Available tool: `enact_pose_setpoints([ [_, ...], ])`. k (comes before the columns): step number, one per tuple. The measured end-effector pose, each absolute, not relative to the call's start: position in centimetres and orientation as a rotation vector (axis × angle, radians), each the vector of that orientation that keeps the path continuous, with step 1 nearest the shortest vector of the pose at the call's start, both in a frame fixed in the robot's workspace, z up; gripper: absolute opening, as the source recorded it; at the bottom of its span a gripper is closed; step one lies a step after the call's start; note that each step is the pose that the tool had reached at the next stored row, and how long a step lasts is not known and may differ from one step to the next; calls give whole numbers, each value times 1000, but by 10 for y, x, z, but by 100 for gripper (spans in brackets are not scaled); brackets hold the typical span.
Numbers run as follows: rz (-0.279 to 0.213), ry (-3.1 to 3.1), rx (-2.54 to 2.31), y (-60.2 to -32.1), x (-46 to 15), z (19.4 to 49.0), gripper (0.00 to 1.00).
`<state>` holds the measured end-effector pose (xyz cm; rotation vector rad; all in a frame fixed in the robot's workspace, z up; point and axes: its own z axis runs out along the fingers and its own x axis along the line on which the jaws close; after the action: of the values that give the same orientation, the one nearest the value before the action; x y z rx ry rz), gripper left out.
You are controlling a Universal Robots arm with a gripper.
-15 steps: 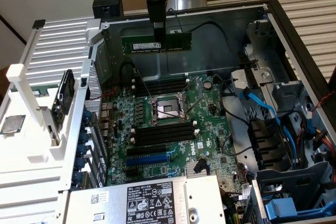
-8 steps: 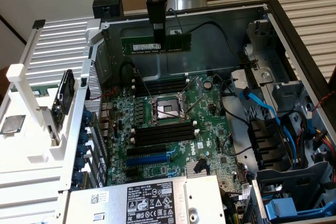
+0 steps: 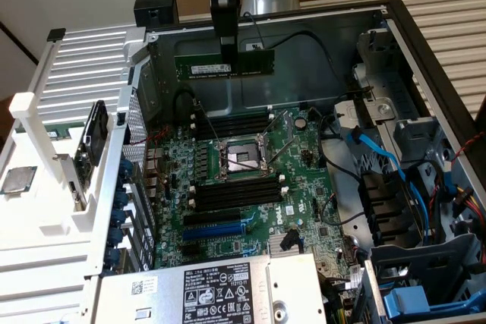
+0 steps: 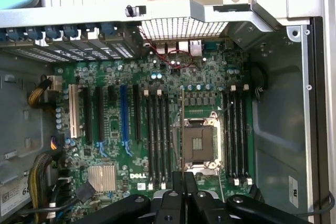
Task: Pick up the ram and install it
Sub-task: 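Insert the ram into the slot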
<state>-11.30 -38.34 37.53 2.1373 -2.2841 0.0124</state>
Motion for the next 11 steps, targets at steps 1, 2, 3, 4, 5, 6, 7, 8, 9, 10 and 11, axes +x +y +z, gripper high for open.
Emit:
enact_pose_setpoints([
  [1, 0, -2288, 2142, -384, -113, 375, 12],
  [2, -9, -2289, 2146, -385, -113, 374, 12],
  [3, -14, -2288, 2148, -386, -113, 373, 12],
  [4, -18, -2286, 2149, -387, -113, 372, 12],
  [5, -20, -2284, 2148, -388, -113, 371, 12],
  [6, -22, -2282, 2149, -388, -113, 369, 12],
  [7, -23, -2280, 2149, -389, -113, 369, 12],
  [8, -23, -2279, 2150, -389, -113, 368, 12],
  [9, -24, -2278, 2150, -390, -113, 368, 12],
  [10, -25, -2277, 2151, -391, -113, 367, 12],
  [11, -26, -2276, 2152, -391, -113, 367, 12],
])
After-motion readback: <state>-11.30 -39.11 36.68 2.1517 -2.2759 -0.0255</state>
